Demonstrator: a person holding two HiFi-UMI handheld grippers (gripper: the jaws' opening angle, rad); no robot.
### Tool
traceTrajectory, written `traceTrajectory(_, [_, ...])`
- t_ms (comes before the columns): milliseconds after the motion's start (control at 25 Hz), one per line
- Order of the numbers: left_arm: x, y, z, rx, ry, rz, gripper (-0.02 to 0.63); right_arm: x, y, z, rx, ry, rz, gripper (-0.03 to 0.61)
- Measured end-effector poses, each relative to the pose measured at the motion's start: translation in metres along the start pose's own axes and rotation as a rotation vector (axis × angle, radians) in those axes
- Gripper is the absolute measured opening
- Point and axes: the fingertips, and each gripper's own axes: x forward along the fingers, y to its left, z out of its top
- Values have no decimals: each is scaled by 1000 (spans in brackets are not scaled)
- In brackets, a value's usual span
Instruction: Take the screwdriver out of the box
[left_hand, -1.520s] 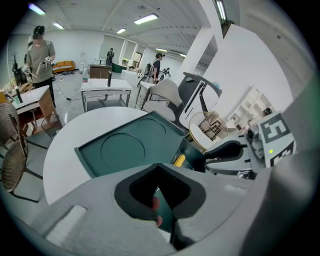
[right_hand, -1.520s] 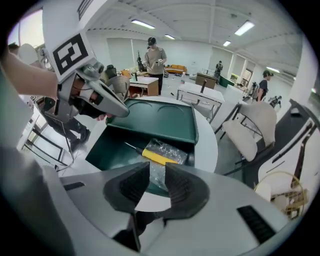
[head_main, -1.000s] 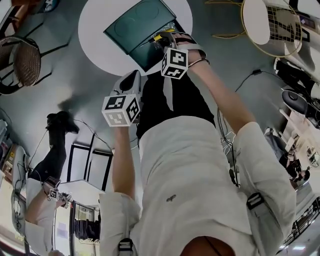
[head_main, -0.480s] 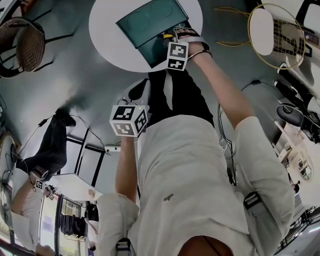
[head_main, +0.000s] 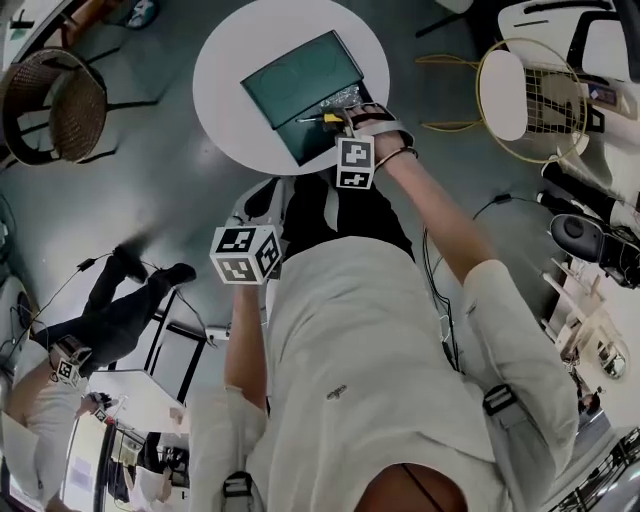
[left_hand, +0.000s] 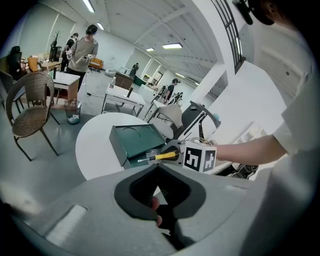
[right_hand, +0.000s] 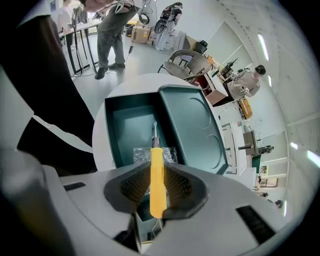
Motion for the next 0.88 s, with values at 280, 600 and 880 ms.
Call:
traceTrajectory(280, [-7,-18,29,61,-60,-17,9,-52,-13,5,95,-73,-73,87])
traceTrajectory(600, [-28,-28,79,116,-160,-7,9,-144,-54,17,644,-357,-142,86])
traceTrajectory(880, [-48,-43,116,147,-262,-6,9,-225,-94,19,1013,-674,-173,86])
